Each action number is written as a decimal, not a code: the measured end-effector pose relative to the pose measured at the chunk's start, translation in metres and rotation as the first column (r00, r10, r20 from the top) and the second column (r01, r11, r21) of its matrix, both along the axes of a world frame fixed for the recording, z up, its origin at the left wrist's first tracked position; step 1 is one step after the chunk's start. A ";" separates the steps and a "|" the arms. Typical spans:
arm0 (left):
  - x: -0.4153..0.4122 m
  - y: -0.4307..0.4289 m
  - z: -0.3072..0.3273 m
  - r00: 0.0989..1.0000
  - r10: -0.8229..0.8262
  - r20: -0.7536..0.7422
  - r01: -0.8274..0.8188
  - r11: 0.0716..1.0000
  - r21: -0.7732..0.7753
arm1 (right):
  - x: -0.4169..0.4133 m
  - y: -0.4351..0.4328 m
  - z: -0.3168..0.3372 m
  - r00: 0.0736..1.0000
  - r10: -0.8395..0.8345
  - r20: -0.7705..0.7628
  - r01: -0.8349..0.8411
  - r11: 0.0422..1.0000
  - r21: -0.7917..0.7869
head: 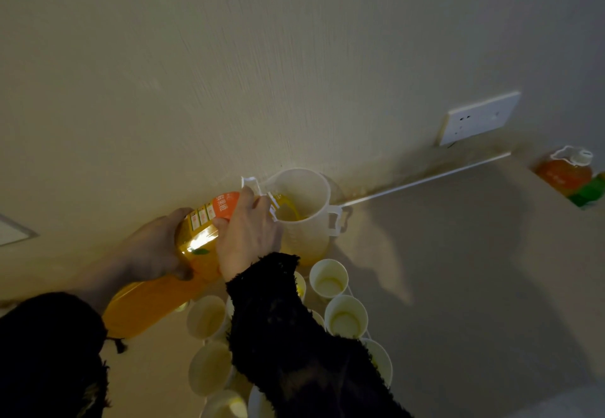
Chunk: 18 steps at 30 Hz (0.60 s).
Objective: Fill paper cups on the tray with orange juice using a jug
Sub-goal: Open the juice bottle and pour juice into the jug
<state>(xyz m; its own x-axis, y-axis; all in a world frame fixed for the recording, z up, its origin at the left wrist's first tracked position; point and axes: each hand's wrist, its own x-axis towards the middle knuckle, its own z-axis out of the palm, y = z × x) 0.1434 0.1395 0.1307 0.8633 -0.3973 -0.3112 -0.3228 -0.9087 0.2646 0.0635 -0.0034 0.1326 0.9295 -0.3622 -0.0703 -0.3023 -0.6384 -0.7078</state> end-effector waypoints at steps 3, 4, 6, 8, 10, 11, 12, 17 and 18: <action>0.000 0.000 0.000 1.000 0.001 0.003 -0.001 1.000 -0.002 | 0.000 0.001 0.000 1.000 -0.002 -0.004 0.002 1.000 -0.001; -0.001 0.000 0.000 1.000 0.000 0.007 0.000 1.000 -0.004 | 0.001 0.001 0.000 1.000 -0.007 -0.004 0.007 1.000 0.001; 0.000 -0.001 0.000 1.000 -0.007 0.014 0.007 1.000 -0.004 | 0.001 0.002 0.000 1.000 -0.014 -0.006 0.014 1.000 0.004; 0.000 -0.001 0.000 1.000 -0.010 0.015 0.010 1.000 -0.004 | 0.001 0.002 0.000 1.000 -0.015 0.001 0.015 1.000 0.001; -0.001 -0.001 0.000 1.000 -0.011 0.021 0.011 1.000 0.002 | 0.000 0.002 -0.001 1.000 -0.012 0.009 0.012 1.000 -0.006; 0.000 0.000 0.000 1.000 -0.009 0.023 0.009 1.000 0.005 | 0.000 0.002 -0.002 1.000 -0.012 0.011 0.012 1.000 -0.007; -0.001 0.000 0.000 1.000 -0.005 0.021 0.004 1.000 0.007 | 0.000 0.002 -0.002 1.000 -0.012 0.011 0.013 1.000 -0.006; -0.001 -0.001 0.000 1.000 0.001 0.006 -0.001 1.000 -0.003 | 0.000 0.002 -0.002 1.000 -0.006 0.006 0.006 1.000 -0.011; -0.001 -0.001 -0.001 1.000 0.002 0.002 -0.002 1.000 -0.004 | 0.000 0.002 -0.002 1.000 -0.006 0.005 0.006 1.000 -0.011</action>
<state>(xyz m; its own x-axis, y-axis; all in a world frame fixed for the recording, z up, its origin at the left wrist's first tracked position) 0.1427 0.1389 0.1302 0.8649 -0.3967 -0.3075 -0.3214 -0.9083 0.2676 0.0634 -0.0016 0.1301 0.9277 -0.3682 -0.0616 -0.3024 -0.6444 -0.7023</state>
